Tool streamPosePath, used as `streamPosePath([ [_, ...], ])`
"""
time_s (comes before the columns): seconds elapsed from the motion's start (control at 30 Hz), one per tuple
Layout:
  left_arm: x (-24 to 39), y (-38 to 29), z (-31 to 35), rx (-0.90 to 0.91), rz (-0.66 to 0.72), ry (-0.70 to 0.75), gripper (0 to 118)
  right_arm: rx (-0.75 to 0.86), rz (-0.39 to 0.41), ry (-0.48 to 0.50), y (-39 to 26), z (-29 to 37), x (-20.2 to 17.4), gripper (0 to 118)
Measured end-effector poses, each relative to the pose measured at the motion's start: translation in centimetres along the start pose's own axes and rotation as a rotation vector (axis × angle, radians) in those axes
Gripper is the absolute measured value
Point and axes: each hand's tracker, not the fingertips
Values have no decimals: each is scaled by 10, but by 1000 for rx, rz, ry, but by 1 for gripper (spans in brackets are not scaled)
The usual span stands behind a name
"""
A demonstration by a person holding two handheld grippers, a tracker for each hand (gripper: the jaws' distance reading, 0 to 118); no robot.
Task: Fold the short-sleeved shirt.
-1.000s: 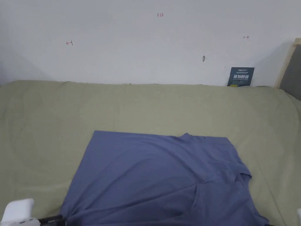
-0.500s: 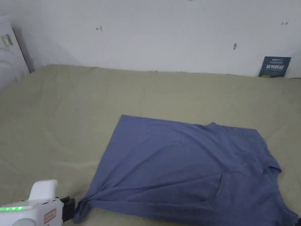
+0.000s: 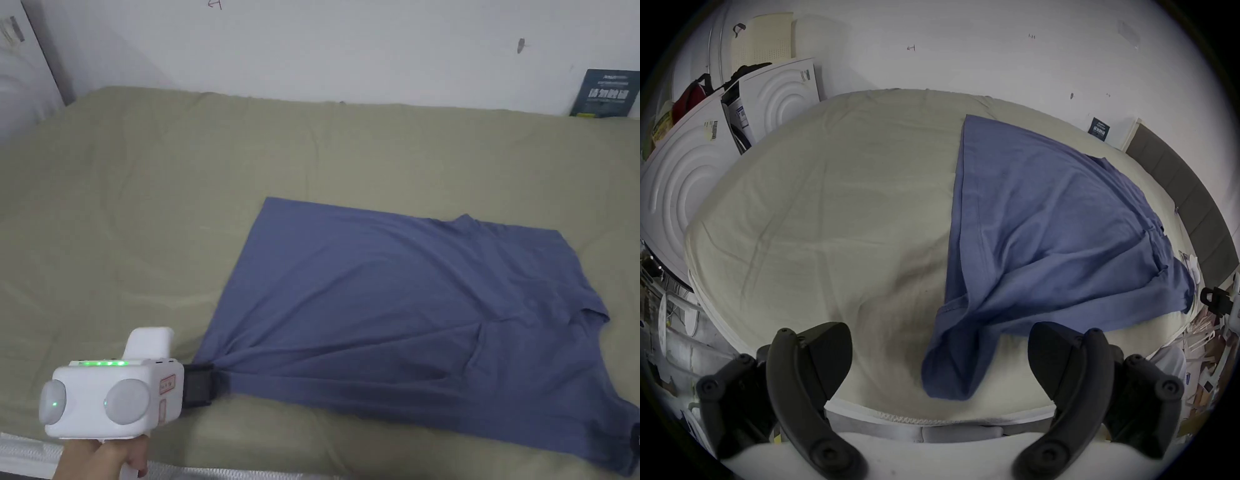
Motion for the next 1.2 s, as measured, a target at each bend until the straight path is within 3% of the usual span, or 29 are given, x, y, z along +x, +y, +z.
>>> streamPosePath([
  [0.1,2,3,0,16,29,-69,2,-5,3,0,2,-3,7,0],
  [0.2,15,5,6,19,-32,-41,2,-13,4,-6,1,-7,16,0],
  [0.3,14,3,6,2,2,-70,2,-19,10,-19,0,-9,22,1],
  [0.33,14,4,6,2,6,-70,2,-19,10,-23,0,-10,24,10],
  [0.37,14,4,7,-7,10,-78,2,-21,8,-24,1,-10,27,45],
  [0.4,13,4,9,-6,10,-79,2,-23,3,-23,1,-11,29,92],
  [0.43,14,4,10,-6,9,-79,2,-34,11,-27,1,-14,29,118],
  [0.53,23,4,18,-6,-6,-72,2,-77,54,7,-2,-21,33,116],
  [0.73,30,7,24,-9,-4,-69,2,-149,53,49,-6,-63,30,113],
  [0.8,28,9,21,-14,-5,-66,2,-143,52,48,-9,-69,33,96],
  [0.83,27,9,20,-17,-3,-66,2,-139,55,43,-10,-70,35,54],
  [0.87,27,9,19,-22,-1,-64,2,-141,48,50,-11,-68,38,24],
  [0.9,28,8,20,-24,1,-70,2,-117,6,106,-13,-63,41,13],
  [0.93,27,8,19,-24,1,-70,2,-121,-23,136,-12,-58,42,9],
  [1.2,23,9,27,-4,-5,-69,2,-79,-24,119,-5,-31,35,7],
])
